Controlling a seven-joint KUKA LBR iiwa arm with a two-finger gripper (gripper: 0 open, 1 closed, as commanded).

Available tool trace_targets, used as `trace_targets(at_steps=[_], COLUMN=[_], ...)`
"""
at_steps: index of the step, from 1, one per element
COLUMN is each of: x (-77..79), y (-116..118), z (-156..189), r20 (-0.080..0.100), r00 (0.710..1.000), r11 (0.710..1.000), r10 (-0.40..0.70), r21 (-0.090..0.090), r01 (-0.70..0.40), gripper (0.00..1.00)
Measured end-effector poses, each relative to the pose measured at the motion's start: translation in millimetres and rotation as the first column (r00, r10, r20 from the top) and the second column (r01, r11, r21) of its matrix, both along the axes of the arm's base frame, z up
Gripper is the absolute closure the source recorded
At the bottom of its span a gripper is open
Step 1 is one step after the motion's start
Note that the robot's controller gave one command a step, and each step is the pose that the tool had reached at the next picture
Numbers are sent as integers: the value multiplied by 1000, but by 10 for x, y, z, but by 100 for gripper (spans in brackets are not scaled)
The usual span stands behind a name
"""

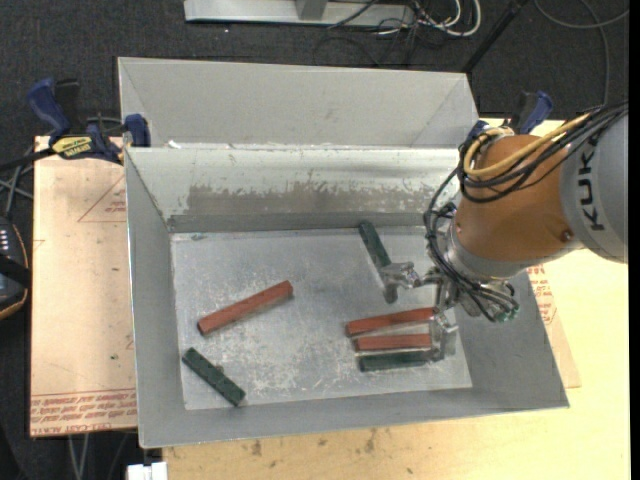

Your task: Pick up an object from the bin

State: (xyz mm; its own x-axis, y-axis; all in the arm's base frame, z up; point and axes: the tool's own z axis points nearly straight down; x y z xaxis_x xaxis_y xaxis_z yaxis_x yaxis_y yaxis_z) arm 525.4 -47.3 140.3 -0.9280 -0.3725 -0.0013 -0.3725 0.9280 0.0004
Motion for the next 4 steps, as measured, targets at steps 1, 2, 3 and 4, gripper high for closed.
trace_targets(at_steps=[1, 2, 3, 4], x=[-56, 12, 12, 4], y=[-1, 26, 26, 28], z=[-579, -677, -678, -654], r20=[2, 2, 2, 0], r00=[993, 999, 999, 999], r11=[993, 999, 999, 999], r10=[-120, 53, 53, 54], r21=[1, -1, -1, 0], r01=[120, -53, -53, -54], gripper=[0, 100, 100, 100])
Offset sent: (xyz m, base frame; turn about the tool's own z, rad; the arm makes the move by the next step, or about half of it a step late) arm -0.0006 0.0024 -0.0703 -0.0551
